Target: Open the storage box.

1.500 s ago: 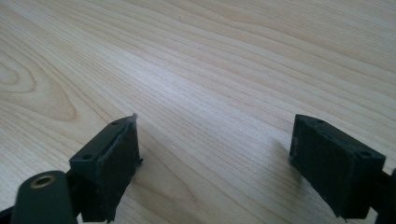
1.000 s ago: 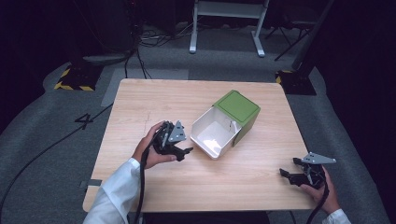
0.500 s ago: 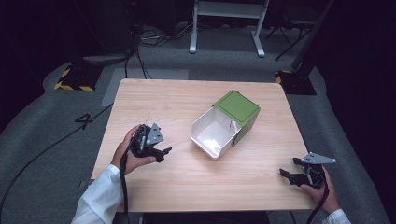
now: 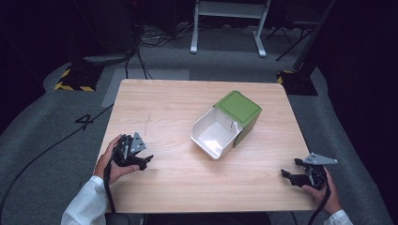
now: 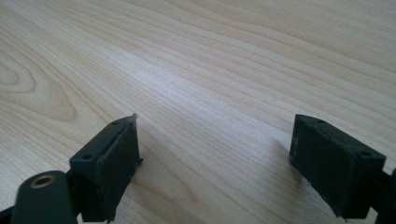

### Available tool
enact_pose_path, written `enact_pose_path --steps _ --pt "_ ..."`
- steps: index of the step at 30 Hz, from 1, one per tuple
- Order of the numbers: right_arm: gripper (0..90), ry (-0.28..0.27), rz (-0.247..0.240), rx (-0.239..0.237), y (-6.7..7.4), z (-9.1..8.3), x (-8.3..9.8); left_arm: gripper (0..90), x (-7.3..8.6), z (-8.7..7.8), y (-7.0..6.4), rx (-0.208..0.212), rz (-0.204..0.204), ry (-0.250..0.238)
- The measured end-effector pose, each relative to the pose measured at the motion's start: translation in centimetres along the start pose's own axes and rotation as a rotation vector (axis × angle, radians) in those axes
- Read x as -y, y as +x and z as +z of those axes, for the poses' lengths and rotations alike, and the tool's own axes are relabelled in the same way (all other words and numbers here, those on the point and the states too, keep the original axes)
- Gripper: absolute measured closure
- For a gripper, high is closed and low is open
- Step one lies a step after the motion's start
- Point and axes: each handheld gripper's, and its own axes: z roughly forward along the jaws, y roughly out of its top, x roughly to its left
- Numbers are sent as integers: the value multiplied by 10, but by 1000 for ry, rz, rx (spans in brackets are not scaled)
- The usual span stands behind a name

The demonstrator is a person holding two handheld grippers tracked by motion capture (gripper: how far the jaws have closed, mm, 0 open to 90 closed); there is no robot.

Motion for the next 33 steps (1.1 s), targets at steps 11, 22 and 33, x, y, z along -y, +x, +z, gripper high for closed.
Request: enact_pose_path --steps 11,22,33 --pt "159 0 0 0 0 0 0 190 41 0 6 -3 -109 -11" --pt "158 0 0 0 0 0 0 180 75 -4 5 50 -215 -53" --pt "159 -1 0 1 0 0 0 180 90 -12 2 82 -320 -63"
